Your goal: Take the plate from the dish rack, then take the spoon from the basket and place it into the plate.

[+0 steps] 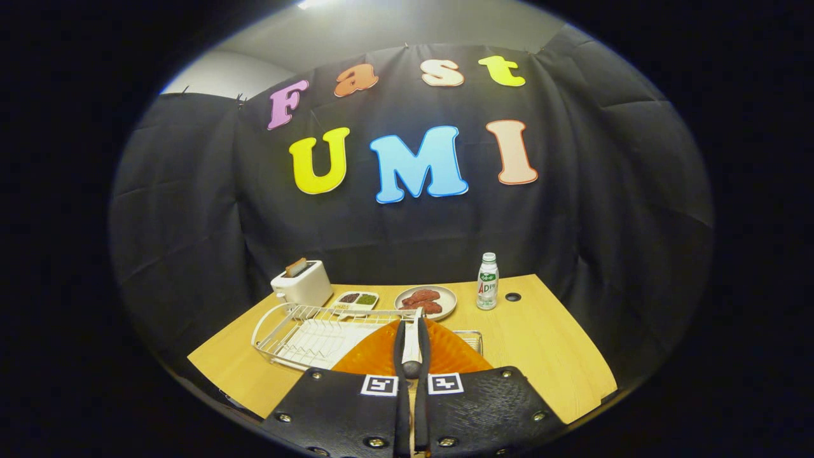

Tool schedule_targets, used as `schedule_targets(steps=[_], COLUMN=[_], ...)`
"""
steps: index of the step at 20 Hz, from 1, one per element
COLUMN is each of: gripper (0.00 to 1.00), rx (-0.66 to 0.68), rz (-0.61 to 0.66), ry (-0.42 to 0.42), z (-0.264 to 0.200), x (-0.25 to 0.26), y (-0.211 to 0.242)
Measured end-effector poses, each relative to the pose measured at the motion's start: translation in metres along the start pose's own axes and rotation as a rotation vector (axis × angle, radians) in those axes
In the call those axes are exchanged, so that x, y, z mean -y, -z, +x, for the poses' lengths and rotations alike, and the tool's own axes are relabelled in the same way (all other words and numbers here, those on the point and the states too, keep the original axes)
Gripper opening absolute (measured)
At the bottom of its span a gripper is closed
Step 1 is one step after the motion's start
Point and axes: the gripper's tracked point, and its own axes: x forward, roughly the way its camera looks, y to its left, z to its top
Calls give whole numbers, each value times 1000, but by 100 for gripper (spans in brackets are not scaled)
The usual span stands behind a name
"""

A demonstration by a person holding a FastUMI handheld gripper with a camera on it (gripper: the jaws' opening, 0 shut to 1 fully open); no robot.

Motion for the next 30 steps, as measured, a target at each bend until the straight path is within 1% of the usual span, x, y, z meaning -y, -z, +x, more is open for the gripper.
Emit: schedule_targets(steps=[5,10,14,22,23,27,30], gripper=[3,3,3,3,3,3,3], rx=[-61,-146,-203,-272,-277,-291,-283], rz=[13,26,-8,-19,-20,-27,2], ry=[-49,-105,-157,-292,-305,-336,-323], z=[8,27,45,67,61,63,66], x=[-28,-54,-76,-125,-135,-140,-134], y=[31,66,95,128,129,144,146])
